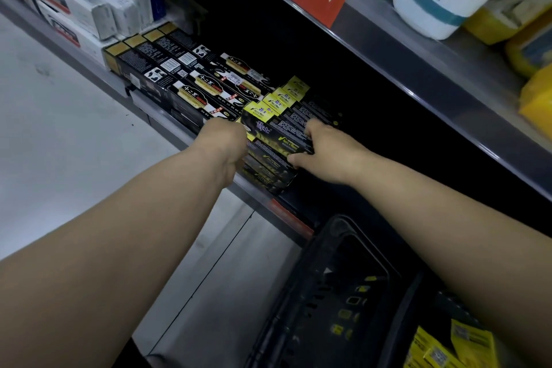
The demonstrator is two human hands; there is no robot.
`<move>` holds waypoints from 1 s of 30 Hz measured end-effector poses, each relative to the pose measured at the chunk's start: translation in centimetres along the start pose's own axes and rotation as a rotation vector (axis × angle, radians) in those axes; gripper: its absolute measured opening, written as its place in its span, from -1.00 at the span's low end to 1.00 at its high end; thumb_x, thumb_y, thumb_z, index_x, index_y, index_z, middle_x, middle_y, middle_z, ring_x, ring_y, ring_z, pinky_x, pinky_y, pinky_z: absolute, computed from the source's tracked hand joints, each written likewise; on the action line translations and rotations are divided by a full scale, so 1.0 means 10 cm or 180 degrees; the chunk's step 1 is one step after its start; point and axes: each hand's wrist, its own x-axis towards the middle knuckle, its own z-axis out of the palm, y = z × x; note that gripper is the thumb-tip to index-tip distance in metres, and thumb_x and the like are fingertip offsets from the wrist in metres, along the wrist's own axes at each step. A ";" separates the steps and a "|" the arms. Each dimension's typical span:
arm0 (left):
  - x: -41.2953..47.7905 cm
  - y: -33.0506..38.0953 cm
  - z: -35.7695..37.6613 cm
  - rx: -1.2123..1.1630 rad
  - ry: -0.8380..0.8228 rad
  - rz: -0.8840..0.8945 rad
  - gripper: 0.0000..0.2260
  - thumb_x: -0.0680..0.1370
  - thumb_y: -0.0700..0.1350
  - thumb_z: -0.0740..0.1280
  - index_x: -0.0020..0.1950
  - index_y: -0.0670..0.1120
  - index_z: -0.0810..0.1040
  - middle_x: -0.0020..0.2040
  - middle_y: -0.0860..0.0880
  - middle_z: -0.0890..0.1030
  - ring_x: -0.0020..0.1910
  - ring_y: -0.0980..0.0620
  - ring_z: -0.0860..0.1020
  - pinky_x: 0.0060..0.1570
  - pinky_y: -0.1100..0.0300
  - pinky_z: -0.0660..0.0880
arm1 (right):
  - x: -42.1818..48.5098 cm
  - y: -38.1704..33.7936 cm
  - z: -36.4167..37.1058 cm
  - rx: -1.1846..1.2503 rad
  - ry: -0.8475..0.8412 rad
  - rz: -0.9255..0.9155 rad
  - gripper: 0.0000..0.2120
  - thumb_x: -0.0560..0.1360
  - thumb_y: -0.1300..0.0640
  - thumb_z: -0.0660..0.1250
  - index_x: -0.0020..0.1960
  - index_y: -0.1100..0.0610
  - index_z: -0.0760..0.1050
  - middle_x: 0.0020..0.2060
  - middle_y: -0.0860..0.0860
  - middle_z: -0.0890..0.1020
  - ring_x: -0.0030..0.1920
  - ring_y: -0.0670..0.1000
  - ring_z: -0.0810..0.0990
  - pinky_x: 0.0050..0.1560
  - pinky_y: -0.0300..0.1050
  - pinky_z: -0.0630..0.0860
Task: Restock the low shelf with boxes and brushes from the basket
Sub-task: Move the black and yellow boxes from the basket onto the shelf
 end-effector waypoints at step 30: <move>-0.39 0.00 -0.05 0.0141 -0.0483 0.0193 -0.65 0.60 -0.36 0.11 0.40 -0.29 0.33 0.30 -0.21 0.49 0.06 -0.04 0.58 -0.32 0.29 0.28 | 0.02 -0.08 0.11 -0.0600 -0.0136 -0.0417 -0.40 0.38 0.04 0.46 0.29 0.23 0.30 0.04 0.11 0.55 0.02 0.09 0.52 -0.21 -0.16 0.47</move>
